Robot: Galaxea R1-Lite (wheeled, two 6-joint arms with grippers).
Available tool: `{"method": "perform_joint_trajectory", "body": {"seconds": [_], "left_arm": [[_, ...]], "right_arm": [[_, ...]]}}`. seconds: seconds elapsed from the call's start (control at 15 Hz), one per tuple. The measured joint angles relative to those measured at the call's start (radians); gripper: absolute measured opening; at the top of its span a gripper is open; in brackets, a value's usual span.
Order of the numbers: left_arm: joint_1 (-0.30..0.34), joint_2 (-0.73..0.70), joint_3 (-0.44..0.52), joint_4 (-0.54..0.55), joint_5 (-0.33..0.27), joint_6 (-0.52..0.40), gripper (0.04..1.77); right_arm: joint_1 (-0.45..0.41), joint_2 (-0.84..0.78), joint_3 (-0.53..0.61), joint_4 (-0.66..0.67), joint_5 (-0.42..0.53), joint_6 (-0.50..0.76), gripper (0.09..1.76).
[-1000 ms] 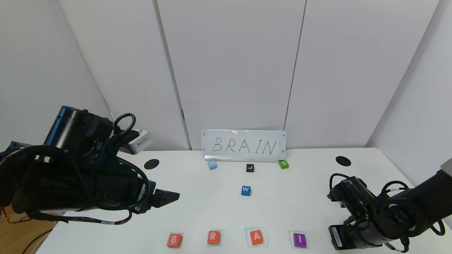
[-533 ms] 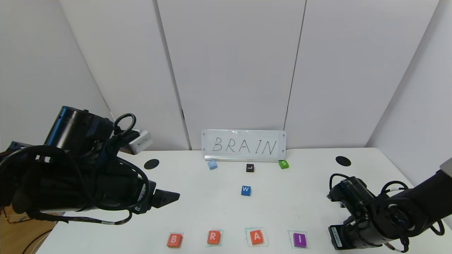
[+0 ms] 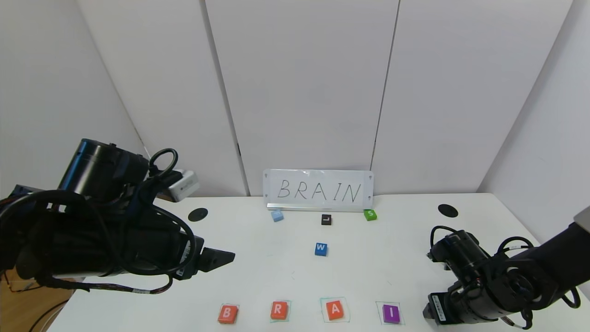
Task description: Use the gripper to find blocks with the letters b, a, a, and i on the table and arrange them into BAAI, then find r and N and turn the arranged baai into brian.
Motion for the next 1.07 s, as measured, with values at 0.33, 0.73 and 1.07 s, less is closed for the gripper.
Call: {"method": "perform_joint_trajectory", "body": {"seconds": [0.33,0.73,1.07], "left_arm": [[0.0,0.0,0.001,0.0,0.0,-0.001,1.72],[0.0,0.0,0.0,0.0,0.0,-0.001,1.72],[0.0,-0.001,0.001,0.001,0.0,0.0,1.72]], "right_arm": [[0.0,0.001,0.004,-0.021,0.002,0.001,1.5],[-0.006,0.0,0.005,-0.021,0.008,0.0,1.6],[-0.006,-0.005,0.003,-0.019,0.007,0.0,1.64]]}}
